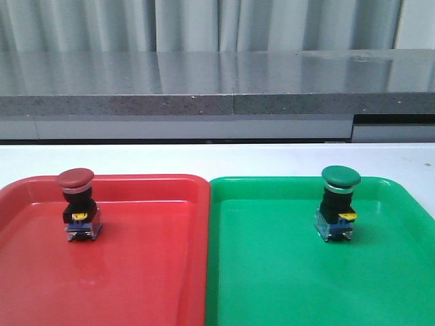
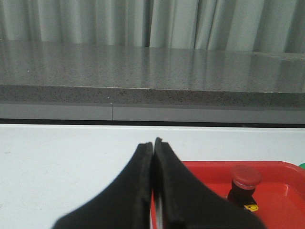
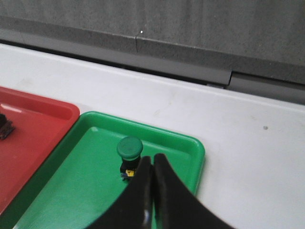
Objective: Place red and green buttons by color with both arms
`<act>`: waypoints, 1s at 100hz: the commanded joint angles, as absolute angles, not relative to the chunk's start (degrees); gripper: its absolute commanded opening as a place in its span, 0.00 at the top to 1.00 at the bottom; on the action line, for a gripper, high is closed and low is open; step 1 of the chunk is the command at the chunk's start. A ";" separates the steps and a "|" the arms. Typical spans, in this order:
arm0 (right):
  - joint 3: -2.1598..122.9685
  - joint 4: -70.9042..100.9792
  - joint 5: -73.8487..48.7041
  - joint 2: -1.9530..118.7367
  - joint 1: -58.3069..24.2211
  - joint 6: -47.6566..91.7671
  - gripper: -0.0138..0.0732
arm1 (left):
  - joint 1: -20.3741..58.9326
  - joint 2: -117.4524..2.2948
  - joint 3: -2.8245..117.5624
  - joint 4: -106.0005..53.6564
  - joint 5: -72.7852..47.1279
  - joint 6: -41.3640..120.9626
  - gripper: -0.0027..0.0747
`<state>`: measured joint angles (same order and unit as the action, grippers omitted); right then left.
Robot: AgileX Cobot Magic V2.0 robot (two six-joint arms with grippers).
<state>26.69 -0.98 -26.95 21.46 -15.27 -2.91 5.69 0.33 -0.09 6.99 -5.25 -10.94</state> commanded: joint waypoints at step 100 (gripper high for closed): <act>-0.77 -1.20 -1.55 -1.54 2.35 -3.33 0.92 | 5.62 2.09 -2.53 6.89 -0.57 -11.09 0.99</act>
